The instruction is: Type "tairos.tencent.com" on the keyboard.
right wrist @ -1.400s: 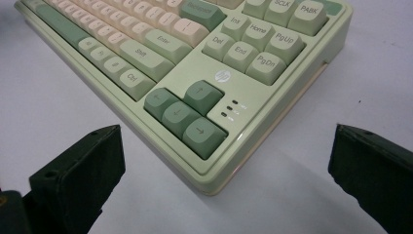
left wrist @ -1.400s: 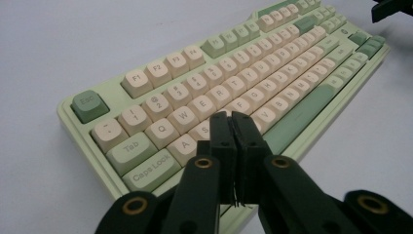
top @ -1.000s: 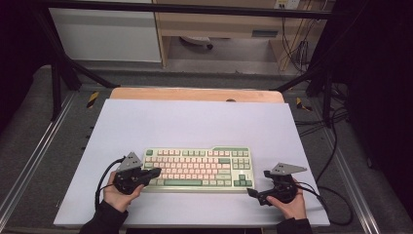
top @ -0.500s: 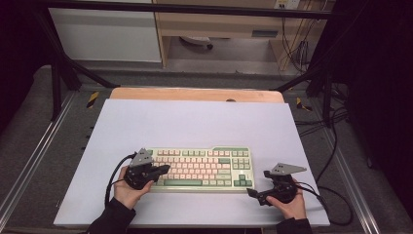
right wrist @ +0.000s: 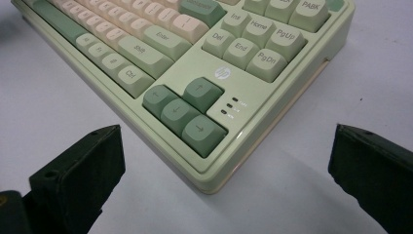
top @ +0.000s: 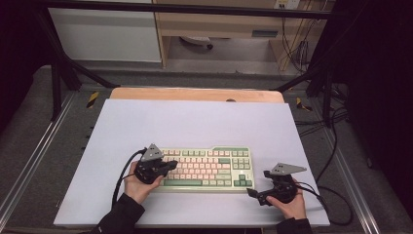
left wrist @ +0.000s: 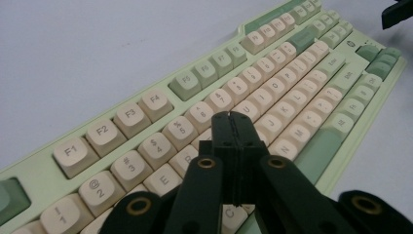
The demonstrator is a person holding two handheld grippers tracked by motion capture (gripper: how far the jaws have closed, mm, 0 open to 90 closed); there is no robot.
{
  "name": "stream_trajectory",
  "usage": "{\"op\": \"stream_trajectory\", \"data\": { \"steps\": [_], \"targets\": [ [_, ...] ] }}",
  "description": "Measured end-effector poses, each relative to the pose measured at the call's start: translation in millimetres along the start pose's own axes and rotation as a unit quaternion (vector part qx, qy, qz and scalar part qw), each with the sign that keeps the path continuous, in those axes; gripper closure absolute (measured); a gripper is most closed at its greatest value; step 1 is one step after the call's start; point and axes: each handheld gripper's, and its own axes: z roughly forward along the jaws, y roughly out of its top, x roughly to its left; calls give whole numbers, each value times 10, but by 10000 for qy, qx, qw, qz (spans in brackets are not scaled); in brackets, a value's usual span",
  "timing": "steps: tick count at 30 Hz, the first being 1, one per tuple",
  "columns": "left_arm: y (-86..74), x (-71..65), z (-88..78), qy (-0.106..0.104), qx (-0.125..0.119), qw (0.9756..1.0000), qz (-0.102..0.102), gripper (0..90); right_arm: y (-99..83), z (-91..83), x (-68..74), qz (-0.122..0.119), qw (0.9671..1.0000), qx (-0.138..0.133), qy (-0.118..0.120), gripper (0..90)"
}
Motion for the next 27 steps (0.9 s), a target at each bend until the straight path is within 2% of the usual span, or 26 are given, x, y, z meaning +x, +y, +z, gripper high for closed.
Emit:
{"op": "stream_trajectory", "data": {
  "steps": [12, 16, 27],
  "targets": [
    [-7, 12, 187, 90, 139, 9999, -21, 900, -1, 1, 2, 12, 10000, 12, 2, 6],
    [-20, 25, 225, 149, 188, 9997, -21, 900, -3, 5, -1, -22, 10000, 18, 3, 6],
    [-52, 12, 262, 147, 189, 9997, 73, 899, -6, 11, 1, -21, 10000, 43, 11, 6]
  ]
}}
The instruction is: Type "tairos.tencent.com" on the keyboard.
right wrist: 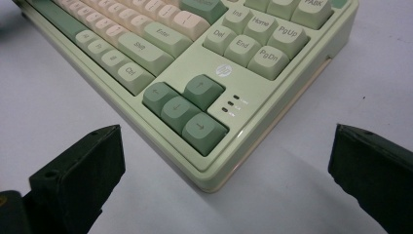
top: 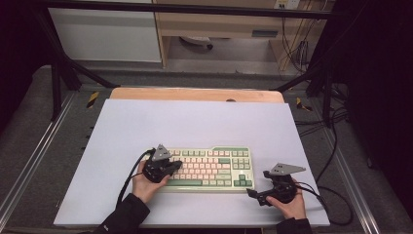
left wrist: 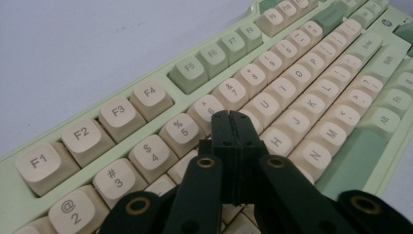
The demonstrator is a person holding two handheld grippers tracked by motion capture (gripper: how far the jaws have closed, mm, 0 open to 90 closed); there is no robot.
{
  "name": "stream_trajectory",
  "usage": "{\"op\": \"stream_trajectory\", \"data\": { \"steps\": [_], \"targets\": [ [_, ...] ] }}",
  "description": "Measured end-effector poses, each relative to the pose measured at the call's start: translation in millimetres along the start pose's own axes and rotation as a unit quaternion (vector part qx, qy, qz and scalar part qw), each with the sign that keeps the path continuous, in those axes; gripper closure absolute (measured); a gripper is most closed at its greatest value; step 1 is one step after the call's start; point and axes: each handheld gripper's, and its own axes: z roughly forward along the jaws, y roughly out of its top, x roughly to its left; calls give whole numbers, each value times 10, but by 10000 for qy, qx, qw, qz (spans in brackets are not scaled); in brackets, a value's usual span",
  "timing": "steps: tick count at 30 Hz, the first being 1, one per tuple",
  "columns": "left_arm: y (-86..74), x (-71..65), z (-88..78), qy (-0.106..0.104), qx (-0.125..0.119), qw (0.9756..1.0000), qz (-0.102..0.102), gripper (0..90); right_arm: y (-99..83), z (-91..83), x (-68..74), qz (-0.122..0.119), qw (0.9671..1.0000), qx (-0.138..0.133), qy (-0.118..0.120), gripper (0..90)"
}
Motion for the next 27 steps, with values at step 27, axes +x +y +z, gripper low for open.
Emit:
{"op": "stream_trajectory", "data": {
  "steps": [27],
  "targets": [
    [-64, -5, -319, -148, -184, 9997, 59, 900, -2, -6, 6, -2, 10000, -4, 7, 5]
  ]
}}
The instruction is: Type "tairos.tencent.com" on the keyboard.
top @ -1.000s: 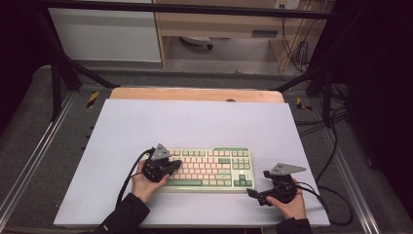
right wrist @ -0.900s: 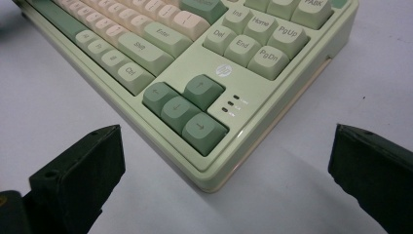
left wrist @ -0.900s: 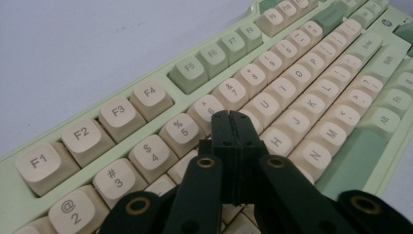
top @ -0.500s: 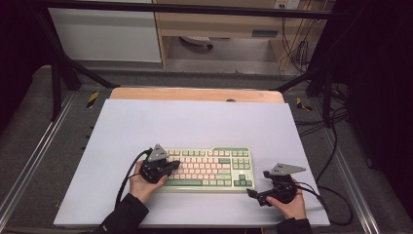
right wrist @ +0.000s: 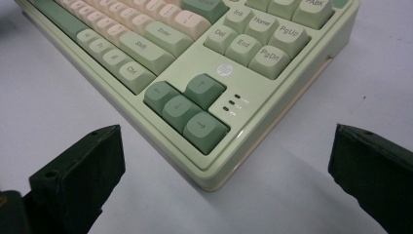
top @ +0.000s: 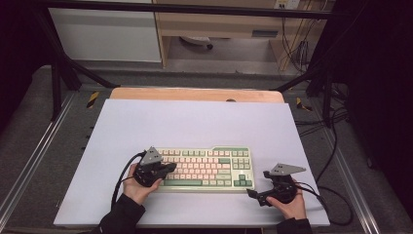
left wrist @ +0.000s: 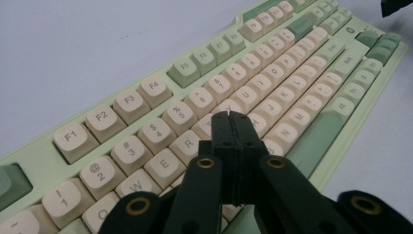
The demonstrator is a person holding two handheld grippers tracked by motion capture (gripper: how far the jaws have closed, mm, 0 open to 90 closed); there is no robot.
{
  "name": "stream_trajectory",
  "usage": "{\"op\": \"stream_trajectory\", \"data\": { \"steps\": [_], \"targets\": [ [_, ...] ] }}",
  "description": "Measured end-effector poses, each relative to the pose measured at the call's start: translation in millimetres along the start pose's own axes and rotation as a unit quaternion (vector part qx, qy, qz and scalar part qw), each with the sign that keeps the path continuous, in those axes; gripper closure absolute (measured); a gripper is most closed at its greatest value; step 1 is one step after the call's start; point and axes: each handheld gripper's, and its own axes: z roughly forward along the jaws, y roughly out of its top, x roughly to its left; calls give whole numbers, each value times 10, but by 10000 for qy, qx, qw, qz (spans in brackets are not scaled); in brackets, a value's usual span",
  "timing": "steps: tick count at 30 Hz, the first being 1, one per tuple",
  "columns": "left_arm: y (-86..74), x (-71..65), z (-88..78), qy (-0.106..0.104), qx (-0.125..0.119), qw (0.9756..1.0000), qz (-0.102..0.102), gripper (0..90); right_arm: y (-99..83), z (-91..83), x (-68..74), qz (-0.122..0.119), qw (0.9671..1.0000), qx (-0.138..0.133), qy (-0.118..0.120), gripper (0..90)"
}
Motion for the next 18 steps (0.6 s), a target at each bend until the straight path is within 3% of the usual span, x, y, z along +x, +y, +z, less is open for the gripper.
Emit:
{"op": "stream_trajectory", "data": {
  "steps": [10, 18],
  "targets": [
    [-77, 55, -191, 63, -78, 9999, -37, 900, 0, -1, 3, 7, 10000, 0, 5, 6],
    [-105, 130, -238, 163, -65, 9998, -83, 900, -1, -4, 3, 4, 10000, 2, 3, 6]
  ]
}}
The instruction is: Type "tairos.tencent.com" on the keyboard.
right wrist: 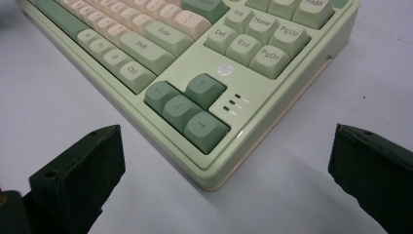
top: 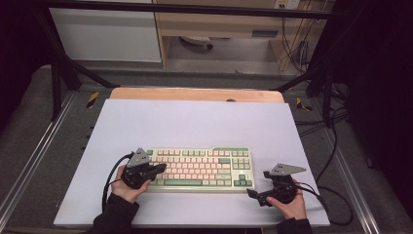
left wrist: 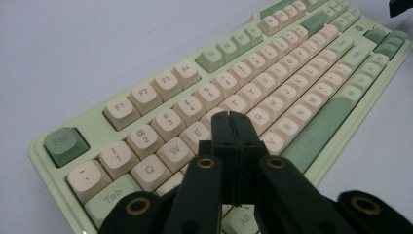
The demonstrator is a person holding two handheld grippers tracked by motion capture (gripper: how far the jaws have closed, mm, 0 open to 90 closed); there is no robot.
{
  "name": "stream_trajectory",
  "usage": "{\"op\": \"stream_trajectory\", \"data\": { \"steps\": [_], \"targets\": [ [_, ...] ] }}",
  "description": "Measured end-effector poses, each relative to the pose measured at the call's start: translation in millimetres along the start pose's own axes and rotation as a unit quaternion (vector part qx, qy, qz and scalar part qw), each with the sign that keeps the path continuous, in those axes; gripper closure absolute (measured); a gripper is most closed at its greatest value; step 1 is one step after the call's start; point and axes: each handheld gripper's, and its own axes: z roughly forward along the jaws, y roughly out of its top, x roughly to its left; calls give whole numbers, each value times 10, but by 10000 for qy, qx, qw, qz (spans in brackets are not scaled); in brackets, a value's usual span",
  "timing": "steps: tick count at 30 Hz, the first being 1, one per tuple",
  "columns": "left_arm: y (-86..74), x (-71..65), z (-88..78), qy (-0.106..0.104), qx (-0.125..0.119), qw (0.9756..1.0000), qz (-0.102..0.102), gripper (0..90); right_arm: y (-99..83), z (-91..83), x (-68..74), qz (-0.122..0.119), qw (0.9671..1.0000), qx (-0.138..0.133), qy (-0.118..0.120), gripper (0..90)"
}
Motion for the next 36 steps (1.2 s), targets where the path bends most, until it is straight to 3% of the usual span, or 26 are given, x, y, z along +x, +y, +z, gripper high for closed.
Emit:
{"op": "stream_trajectory", "data": {
  "steps": [26, 36],
  "targets": [
    [-110, 117, 41, 269, 296, 9992, -14, 900, -3, -1, -1, -38, 10000, -15, 0, 6],
    [-142, 131, 48, 267, 304, 9992, -27, 900, -3, -3, -1, -38, 10000, -16, -9, 5]
  ]
}}
